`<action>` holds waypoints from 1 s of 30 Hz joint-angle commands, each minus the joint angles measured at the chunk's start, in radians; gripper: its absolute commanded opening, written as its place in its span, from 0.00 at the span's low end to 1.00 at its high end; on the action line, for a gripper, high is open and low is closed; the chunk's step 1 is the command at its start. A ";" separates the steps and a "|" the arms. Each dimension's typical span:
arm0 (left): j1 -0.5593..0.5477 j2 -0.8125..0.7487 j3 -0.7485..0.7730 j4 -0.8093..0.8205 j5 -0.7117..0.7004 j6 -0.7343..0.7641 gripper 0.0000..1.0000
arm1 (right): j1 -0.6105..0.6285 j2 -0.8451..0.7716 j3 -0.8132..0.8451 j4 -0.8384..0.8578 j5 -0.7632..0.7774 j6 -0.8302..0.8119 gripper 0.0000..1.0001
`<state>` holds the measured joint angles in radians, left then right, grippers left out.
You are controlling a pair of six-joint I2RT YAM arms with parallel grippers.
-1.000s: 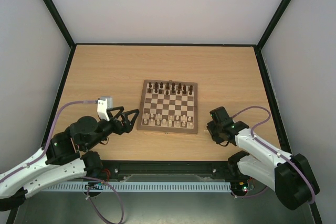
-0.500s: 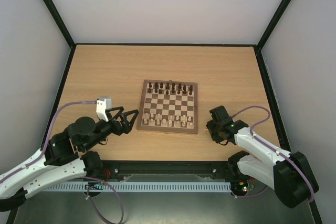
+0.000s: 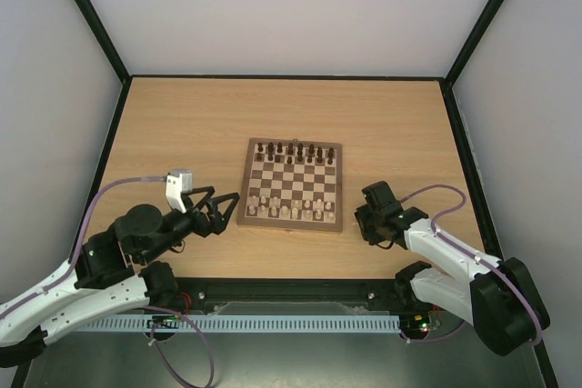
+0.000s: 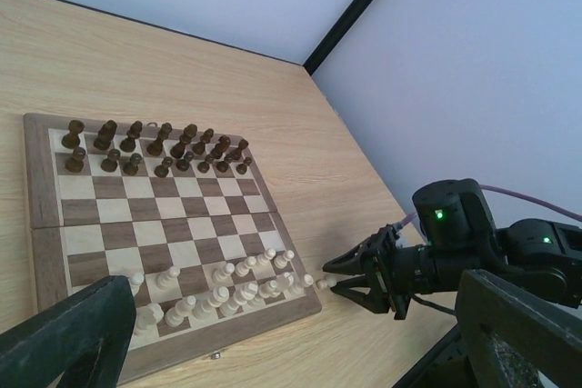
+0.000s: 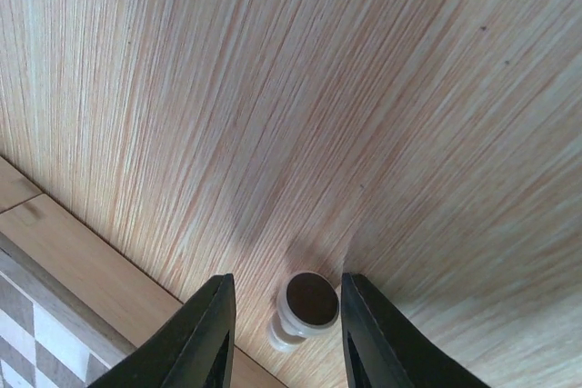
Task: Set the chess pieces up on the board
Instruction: Pick up the chess piece at the center of the board.
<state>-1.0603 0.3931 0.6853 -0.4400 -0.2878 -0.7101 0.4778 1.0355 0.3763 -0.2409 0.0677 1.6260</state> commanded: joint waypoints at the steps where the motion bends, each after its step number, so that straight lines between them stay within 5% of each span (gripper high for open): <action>1: -0.001 -0.020 -0.011 -0.009 0.009 0.017 0.99 | -0.002 0.043 -0.066 -0.078 -0.015 0.042 0.34; 19: -0.001 -0.025 -0.014 -0.005 0.015 0.028 0.99 | -0.001 0.080 -0.083 -0.055 -0.009 0.048 0.11; 30: -0.001 0.006 -0.013 0.011 0.035 0.013 0.99 | -0.002 -0.035 0.041 -0.219 0.138 -0.099 0.02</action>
<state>-1.0603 0.3767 0.6811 -0.4400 -0.2752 -0.6971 0.4778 1.0382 0.3870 -0.2661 0.1143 1.5925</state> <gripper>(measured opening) 0.992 0.141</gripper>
